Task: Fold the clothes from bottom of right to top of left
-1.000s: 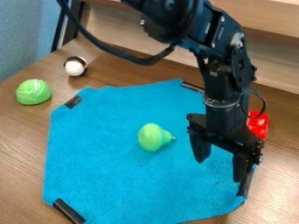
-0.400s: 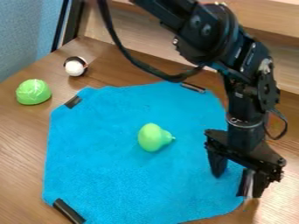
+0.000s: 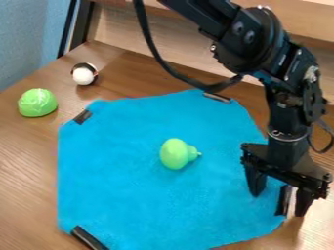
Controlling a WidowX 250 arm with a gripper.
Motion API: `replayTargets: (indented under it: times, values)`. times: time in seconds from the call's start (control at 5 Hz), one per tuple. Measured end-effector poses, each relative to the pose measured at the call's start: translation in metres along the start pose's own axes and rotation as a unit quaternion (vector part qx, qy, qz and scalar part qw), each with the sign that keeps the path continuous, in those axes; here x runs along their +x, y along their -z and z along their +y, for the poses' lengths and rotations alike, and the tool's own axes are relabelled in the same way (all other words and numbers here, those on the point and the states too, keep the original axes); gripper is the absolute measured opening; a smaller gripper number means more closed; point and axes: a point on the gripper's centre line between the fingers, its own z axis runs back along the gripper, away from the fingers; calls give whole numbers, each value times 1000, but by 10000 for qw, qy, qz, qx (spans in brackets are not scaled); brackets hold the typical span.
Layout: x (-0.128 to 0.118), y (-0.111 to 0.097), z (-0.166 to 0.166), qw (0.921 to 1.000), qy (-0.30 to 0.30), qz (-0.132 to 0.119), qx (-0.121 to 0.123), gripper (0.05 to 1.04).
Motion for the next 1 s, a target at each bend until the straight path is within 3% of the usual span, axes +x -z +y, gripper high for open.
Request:
replayTargets:
  times: [0.4, 0.6, 0.8, 1.0]
  values:
    - [2, 3, 5, 9997, -138, 40, 177, 375]
    - [1, 3, 5, 9997, -190, 55, 175, 180]
    - [-3, 4, 5, 9997, -172, 108, 156, 89]
    - [-8, 2, 5, 9998, -95, 154, 122, 71]
